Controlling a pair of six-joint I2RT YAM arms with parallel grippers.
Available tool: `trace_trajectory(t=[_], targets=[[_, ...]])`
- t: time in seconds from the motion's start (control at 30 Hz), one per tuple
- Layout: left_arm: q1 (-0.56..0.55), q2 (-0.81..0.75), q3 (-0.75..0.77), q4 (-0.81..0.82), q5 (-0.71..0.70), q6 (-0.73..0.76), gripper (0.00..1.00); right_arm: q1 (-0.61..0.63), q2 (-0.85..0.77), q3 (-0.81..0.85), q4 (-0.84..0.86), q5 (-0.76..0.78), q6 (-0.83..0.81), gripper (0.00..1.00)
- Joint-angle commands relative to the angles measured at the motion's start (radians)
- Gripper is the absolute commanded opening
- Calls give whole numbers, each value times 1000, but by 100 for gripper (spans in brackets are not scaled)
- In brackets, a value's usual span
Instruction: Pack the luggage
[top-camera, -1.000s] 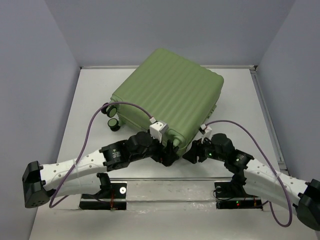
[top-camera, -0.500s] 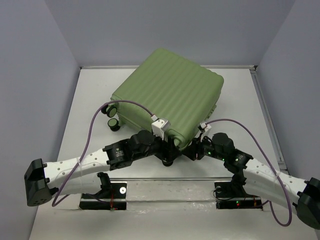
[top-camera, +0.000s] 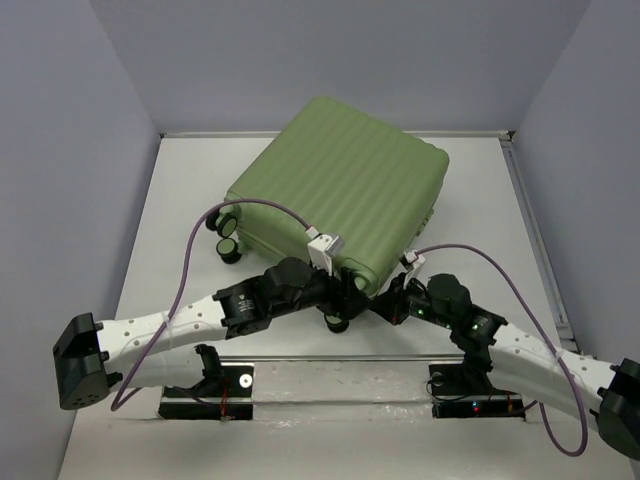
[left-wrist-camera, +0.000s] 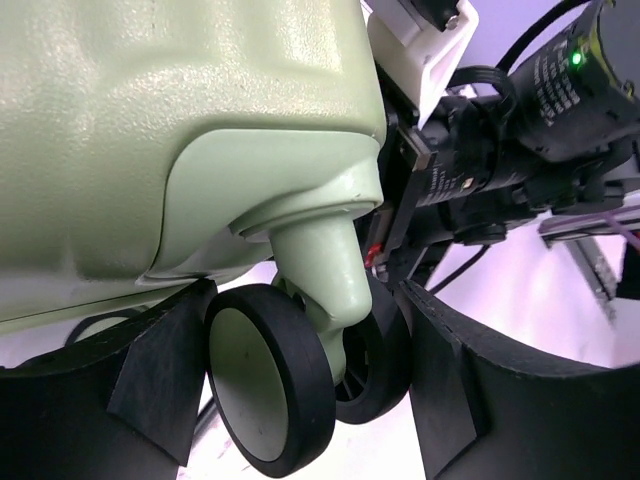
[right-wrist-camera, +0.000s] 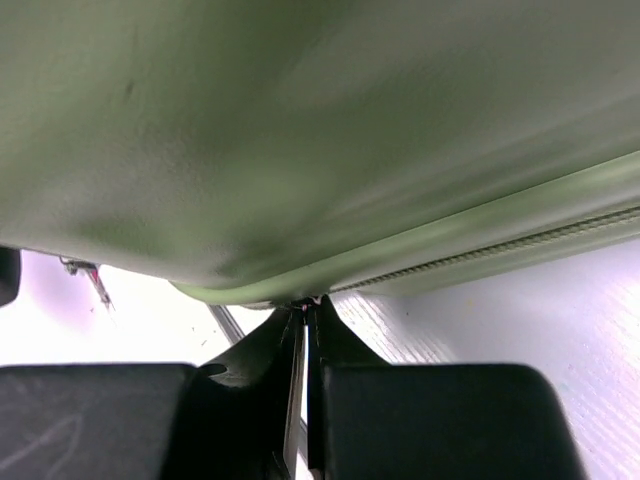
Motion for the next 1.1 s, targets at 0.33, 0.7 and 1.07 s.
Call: trace_trajectory(t=[0.33,0.7,1.07], targets=[[-16,174,207,666,35,-138,6,607,211,-2,570,650,133,7],[13,67,238,637,-23,-115,6,724,281,-5,859,728,47,7],[8,237,335,921,70,-321,6,724,741,152,1502,800,-247,7]])
